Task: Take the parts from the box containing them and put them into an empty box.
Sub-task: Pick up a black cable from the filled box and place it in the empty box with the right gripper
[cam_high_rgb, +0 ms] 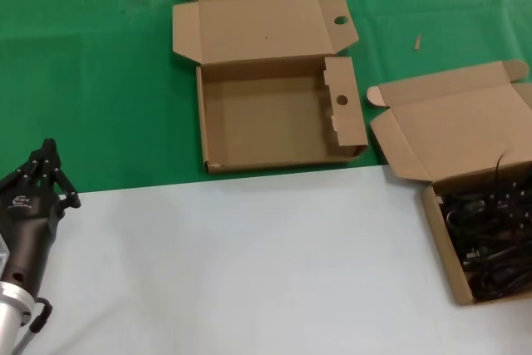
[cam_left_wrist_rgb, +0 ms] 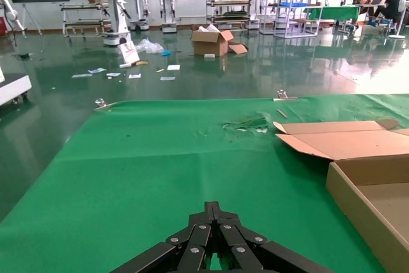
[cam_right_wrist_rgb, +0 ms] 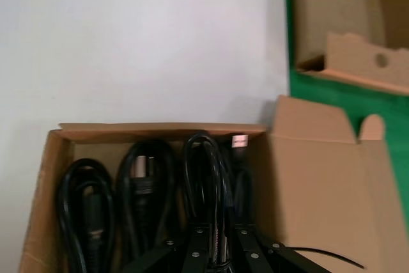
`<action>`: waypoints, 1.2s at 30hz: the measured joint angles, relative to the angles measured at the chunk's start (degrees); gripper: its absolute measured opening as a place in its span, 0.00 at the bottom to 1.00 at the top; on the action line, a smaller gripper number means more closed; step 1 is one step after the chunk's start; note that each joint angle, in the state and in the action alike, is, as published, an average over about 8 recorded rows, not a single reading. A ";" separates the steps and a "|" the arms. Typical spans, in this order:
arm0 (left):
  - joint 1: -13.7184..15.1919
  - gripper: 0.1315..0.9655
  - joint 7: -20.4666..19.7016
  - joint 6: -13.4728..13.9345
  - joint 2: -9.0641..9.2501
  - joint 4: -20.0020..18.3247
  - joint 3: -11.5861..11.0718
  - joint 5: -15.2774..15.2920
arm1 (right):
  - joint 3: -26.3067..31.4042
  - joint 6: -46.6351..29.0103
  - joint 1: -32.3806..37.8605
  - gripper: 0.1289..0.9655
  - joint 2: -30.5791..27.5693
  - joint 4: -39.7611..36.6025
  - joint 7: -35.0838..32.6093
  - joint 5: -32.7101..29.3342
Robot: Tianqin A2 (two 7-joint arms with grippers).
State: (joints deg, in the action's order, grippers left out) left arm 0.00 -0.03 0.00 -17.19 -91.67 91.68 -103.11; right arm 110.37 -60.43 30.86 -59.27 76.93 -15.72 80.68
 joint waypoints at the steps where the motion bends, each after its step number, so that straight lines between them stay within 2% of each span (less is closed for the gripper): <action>1: 0.00 0.01 0.00 0.00 0.00 0.00 0.00 0.00 | -0.13 -0.40 0.22 0.07 -0.39 0.57 0.52 0.04; 10: 0.00 0.01 0.00 0.00 0.00 0.00 0.00 0.00 | -1.62 -5.00 4.25 0.05 -3.74 7.78 6.47 0.32; 17: 0.00 0.01 0.00 0.00 0.00 0.00 0.00 0.00 | -1.53 -8.48 11.50 0.05 -2.06 13.43 12.17 -0.57; 27: 0.00 0.01 0.00 0.00 0.00 0.00 0.00 -0.01 | 2.83 -9.58 24.13 0.05 9.18 15.64 18.68 -5.59; 36: 0.00 0.01 0.02 0.00 0.00 0.00 0.00 -0.01 | 8.21 -6.05 29.19 0.05 20.94 9.53 20.56 -11.62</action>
State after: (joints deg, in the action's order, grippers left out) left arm 0.00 -0.01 0.00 -17.19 -91.67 91.68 -103.12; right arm 118.58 -66.48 60.05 -38.34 86.46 4.84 69.07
